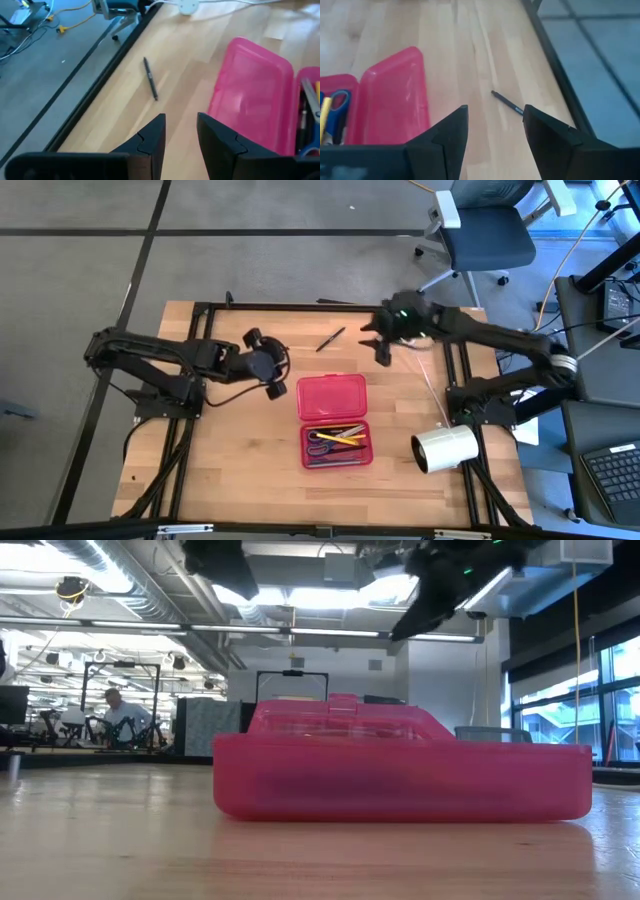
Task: Pick & place school supplies into a supply box
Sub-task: Put the black pen into the red supply box
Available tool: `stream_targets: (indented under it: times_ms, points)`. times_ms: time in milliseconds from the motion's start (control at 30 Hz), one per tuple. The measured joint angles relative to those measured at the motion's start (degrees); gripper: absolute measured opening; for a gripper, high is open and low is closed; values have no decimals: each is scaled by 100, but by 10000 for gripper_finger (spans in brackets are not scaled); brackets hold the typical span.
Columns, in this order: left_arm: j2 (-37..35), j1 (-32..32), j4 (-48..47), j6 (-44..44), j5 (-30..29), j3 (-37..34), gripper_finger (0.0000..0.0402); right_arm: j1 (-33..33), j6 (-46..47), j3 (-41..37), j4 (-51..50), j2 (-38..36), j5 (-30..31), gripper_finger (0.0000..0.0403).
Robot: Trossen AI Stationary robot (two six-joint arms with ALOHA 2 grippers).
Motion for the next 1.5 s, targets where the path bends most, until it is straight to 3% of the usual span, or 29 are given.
stream_targets:
  times_ms: [333,633,1000,1200,1367,1500]
  points:
    - [-248,280,181,-363,9,-796,101,-623,-769,1871,-675,2669,-760,194]
    - [-248,408,285,-649,260,-1284,101,-584,-1600,2460,-645,4308,-1168,194]
    - [-246,408,299,-509,209,-1293,101,-500,-1735,3211,-634,5246,-1430,194]
    - [-246,408,299,-500,216,-1293,99,-504,-1744,3383,-941,5281,-1418,194]
    - [-246,408,297,-500,255,-1293,99,-503,-1994,3380,-1385,5283,-785,194]
    - [-246,408,297,-506,266,-1293,103,-525,-2068,3376,-1384,5281,-715,194]
